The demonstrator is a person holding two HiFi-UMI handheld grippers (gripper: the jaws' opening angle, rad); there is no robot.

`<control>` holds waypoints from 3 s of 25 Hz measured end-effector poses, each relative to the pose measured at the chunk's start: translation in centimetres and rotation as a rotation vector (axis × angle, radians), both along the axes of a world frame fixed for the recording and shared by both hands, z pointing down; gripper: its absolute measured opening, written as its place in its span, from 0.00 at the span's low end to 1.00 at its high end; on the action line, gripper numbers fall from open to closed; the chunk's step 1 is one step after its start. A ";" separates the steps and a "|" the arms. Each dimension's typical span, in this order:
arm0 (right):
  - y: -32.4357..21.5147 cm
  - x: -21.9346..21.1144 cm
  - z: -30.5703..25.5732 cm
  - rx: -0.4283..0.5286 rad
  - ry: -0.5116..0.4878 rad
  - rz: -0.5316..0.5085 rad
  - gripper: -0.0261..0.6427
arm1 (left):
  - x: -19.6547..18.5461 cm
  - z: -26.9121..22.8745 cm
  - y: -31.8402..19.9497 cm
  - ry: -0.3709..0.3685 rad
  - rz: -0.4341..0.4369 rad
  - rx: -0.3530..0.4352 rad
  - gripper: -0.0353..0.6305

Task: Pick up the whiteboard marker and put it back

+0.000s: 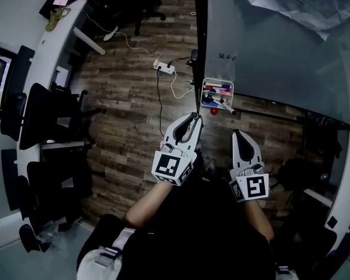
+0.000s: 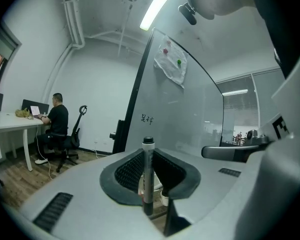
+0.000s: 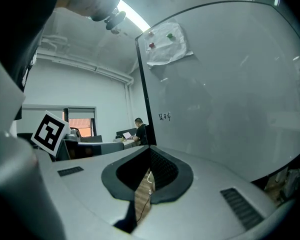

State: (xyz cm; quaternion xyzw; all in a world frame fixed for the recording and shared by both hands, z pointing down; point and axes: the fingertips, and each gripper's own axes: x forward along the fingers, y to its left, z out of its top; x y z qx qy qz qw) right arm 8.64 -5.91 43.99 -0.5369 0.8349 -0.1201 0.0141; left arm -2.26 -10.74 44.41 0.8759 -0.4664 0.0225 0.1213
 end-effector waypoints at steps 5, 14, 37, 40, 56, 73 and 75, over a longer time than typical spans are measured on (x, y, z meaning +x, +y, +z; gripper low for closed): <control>-1.5 0.2 1.0 -0.036 0.026 0.004 0.06 | 0.3 0.8 -2.3 0.005 0.004 -0.013 0.15; -3.5 0.7 1.6 -0.061 0.002 0.024 0.06 | 0.8 2.0 -5.3 0.015 -0.001 -0.037 0.16; -5.3 -0.1 3.0 -0.110 0.010 0.020 0.06 | 1.7 5.3 -8.7 0.056 -0.009 -0.077 0.16; -5.4 -0.1 3.1 -0.113 0.013 0.023 0.06 | 1.7 5.9 -8.7 0.058 -0.012 -0.089 0.15; -5.5 -0.6 3.4 -0.121 0.017 0.025 0.06 | 1.1 8.5 -8.5 0.034 -0.018 -0.126 0.16; -5.9 -0.8 3.5 -0.118 0.013 0.024 0.06 | 1.8 9.9 -7.9 -0.008 0.033 -0.150 0.16; -5.8 -0.9 3.5 -0.117 0.012 0.020 0.06 | 1.9 10.2 -7.7 -0.016 0.038 -0.161 0.18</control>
